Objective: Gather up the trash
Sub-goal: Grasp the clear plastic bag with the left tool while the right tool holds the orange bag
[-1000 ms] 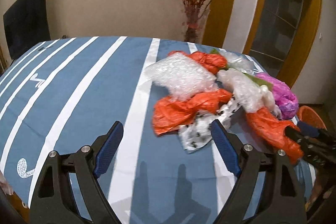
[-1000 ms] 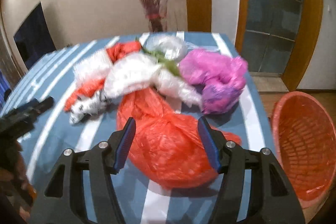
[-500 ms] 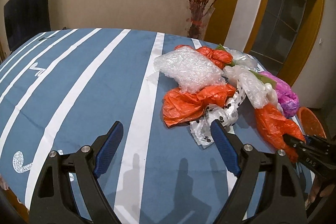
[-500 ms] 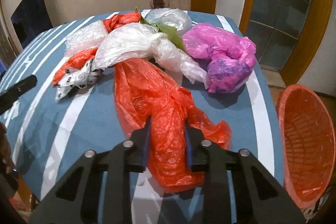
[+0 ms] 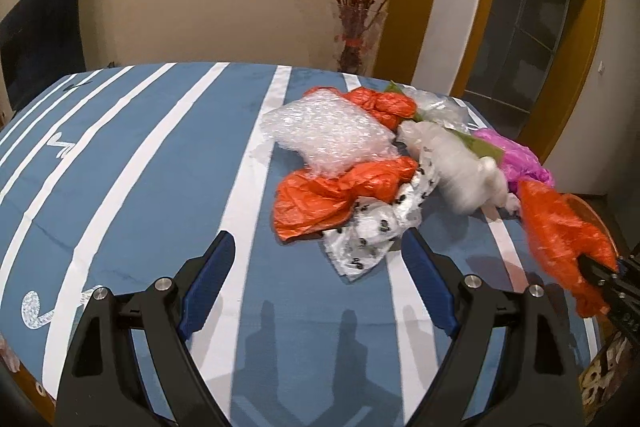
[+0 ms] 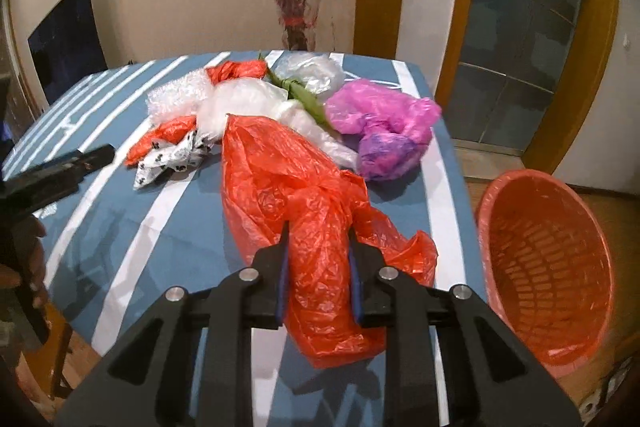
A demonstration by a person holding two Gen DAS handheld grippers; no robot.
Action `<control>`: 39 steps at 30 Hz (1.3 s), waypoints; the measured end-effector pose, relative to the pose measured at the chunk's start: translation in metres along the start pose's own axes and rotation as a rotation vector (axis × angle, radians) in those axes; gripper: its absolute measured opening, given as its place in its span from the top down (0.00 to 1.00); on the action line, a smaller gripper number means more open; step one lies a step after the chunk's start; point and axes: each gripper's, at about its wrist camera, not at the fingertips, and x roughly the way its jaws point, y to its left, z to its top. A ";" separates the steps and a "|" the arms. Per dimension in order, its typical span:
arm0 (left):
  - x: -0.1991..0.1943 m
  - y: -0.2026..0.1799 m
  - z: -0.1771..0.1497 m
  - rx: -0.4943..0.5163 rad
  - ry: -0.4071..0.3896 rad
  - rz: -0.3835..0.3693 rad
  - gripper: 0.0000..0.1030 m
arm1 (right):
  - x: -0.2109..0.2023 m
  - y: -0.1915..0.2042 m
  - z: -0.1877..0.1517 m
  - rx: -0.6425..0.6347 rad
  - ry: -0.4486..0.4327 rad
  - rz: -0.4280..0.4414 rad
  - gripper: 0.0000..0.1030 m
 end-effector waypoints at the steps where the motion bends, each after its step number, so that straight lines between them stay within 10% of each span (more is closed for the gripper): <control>1: 0.000 -0.003 0.000 0.002 0.002 -0.006 0.18 | -0.005 -0.002 0.000 0.004 -0.011 -0.002 0.77; 14: 0.019 -0.098 0.026 0.109 -0.010 -0.110 0.21 | -0.029 -0.061 0.002 0.163 -0.106 -0.096 0.77; 29: 0.108 -0.171 0.028 0.233 0.117 -0.053 0.47 | -0.011 -0.119 -0.017 0.303 -0.079 -0.107 0.76; 39: 0.099 -0.171 0.023 0.229 0.105 -0.127 0.83 | -0.007 -0.124 -0.020 0.333 -0.074 -0.095 0.76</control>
